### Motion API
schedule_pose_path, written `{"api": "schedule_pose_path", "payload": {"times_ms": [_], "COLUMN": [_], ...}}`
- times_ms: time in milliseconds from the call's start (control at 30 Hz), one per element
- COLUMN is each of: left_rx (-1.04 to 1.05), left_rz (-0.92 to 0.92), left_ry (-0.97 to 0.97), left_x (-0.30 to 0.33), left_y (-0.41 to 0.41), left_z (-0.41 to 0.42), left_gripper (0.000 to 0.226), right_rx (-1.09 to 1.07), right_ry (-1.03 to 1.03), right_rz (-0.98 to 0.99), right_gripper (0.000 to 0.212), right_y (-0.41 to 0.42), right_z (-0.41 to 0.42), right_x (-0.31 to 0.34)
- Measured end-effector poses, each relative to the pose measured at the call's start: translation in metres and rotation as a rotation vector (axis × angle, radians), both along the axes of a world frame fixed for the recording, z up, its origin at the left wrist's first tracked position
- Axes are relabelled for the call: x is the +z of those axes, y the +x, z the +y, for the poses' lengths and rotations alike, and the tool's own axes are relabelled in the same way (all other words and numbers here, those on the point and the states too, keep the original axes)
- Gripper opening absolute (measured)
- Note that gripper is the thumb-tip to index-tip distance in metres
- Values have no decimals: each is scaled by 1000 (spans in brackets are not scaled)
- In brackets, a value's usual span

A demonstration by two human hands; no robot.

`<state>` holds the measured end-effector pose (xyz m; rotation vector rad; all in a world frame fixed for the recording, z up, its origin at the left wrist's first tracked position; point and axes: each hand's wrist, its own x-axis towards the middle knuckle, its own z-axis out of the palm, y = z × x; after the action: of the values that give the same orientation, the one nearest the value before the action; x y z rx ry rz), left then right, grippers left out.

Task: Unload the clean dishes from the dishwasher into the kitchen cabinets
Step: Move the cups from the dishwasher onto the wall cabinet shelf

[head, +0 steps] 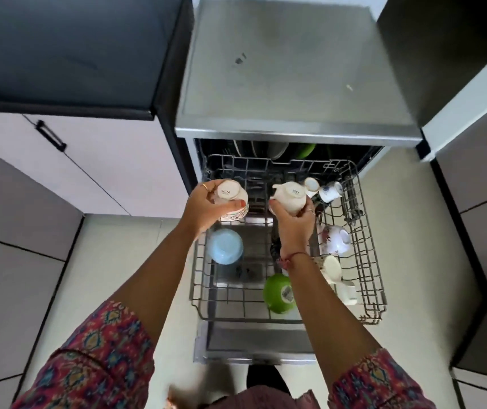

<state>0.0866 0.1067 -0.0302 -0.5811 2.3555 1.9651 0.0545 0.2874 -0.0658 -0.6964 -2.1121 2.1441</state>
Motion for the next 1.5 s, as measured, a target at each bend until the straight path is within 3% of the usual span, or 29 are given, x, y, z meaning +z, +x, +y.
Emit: {"api": "schedule_pose_path", "payload": {"times_ms": [167,433,733,1133,1300,1433,1500], "left_rx": [108,220,347,414,393,378,390], "left_rz": [114,294,464,632,701,796,834], "left_ry": [-42,-80,-73,-121,-142,-131,-102], "left_x": [63,183,263,355,400,440,458], "left_y": [64,154,190,117,53,-6,-33], "left_z": [-55,-157,-236,-319,-354,-379,-389], "left_gripper": [56,45,39,49,45,41,41], "right_rx": [118,186,275,337,319,278,259], "right_ry": [0,33,77,108,82,113,156], "right_rz": [190,421,594,785,866,921,963], "right_gripper": [70,62,63,64,46,76,75], "right_y": [58,127,147,66,-3,-59,-87], "right_z": [-61,-176,-267,-354,-393,-416,-425], "right_x": [58,159,243,342,392,435,456]}}
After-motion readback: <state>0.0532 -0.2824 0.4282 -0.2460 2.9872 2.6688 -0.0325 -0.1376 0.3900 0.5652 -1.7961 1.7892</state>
